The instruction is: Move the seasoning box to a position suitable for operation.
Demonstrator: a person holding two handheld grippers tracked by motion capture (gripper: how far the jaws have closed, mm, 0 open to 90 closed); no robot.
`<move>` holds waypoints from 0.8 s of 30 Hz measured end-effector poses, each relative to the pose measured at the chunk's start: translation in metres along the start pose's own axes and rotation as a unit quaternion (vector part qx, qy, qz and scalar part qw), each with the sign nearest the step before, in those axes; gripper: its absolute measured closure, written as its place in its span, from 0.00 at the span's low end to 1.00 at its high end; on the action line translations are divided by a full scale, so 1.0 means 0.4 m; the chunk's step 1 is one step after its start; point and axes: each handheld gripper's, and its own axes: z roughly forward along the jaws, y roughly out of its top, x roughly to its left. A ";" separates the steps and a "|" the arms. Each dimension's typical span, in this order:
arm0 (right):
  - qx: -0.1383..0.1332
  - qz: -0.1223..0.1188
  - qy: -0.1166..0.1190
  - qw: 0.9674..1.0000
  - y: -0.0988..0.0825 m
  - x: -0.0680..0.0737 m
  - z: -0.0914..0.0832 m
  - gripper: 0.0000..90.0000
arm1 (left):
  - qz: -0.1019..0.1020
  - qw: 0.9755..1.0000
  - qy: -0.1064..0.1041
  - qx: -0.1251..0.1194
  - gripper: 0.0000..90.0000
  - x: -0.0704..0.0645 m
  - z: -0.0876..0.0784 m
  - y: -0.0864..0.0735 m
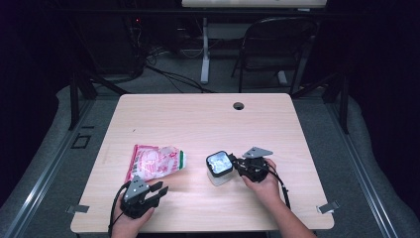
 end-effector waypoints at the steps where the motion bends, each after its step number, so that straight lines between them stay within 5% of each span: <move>1: -0.002 0.001 -0.001 1.000 0.000 0.001 0.003 0.80 | -0.001 1.000 0.002 -0.003 0.77 0.001 -0.004 -0.001; 14: 0.008 -0.011 -0.014 1.000 0.005 0.015 0.026 0.88 | -0.019 1.000 0.015 -0.012 0.77 0.015 -0.023 -0.012; 24: 0.008 -0.002 -0.021 1.000 0.007 0.018 0.013 0.90 | -0.005 1.000 0.014 -0.007 0.77 0.009 -0.008 -0.006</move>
